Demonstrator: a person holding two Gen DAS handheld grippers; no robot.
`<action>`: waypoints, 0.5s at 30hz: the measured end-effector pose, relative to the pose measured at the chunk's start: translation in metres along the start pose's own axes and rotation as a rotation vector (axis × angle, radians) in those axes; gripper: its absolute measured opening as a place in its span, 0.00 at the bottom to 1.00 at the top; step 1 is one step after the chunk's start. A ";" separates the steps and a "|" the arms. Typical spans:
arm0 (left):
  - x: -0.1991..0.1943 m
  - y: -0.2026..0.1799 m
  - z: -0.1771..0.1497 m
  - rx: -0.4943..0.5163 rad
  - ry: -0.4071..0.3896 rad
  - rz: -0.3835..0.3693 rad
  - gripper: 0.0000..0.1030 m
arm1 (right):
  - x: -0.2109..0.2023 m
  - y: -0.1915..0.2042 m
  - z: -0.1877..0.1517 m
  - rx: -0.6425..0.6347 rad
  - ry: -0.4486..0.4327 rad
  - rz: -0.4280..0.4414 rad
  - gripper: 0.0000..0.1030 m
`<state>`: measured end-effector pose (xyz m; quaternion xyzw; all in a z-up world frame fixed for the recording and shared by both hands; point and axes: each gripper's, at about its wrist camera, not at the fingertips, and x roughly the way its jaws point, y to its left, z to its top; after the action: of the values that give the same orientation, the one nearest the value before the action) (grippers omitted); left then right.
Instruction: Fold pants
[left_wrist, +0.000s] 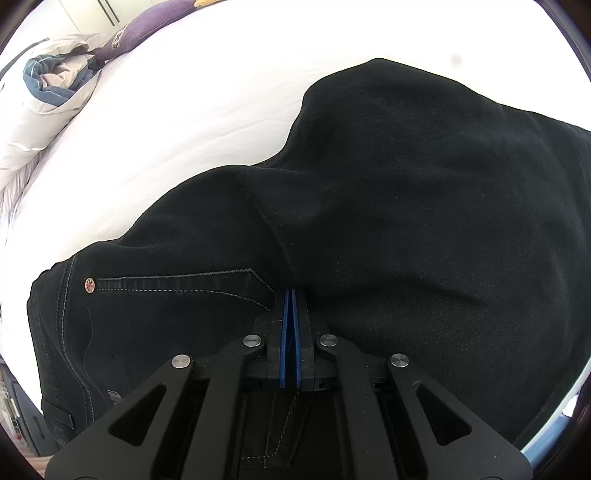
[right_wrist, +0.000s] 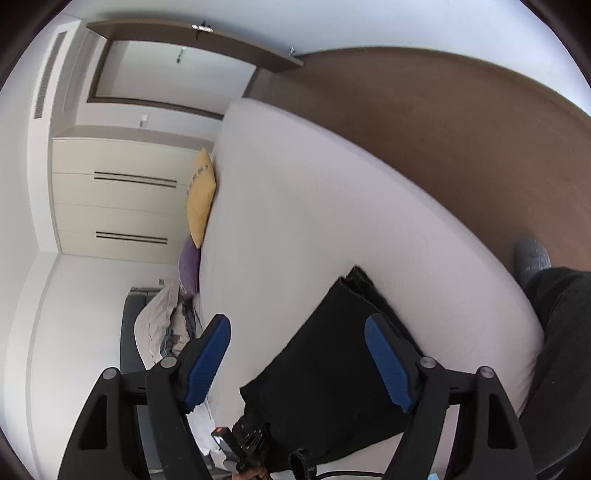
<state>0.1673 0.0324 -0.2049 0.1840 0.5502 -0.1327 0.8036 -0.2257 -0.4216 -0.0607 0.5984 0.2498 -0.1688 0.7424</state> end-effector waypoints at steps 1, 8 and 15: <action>0.000 0.000 0.000 0.000 -0.001 0.001 0.02 | -0.004 -0.001 0.000 -0.016 -0.001 0.027 0.77; 0.001 -0.006 -0.002 0.008 -0.003 0.023 0.02 | 0.033 -0.016 -0.023 -0.221 0.190 -0.043 0.75; 0.001 -0.009 -0.001 0.007 -0.004 0.026 0.02 | 0.051 -0.049 -0.038 -0.155 0.317 -0.006 0.63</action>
<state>0.1629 0.0246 -0.2075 0.1938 0.5456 -0.1244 0.8058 -0.2172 -0.3932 -0.1349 0.5576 0.3779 -0.0548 0.7371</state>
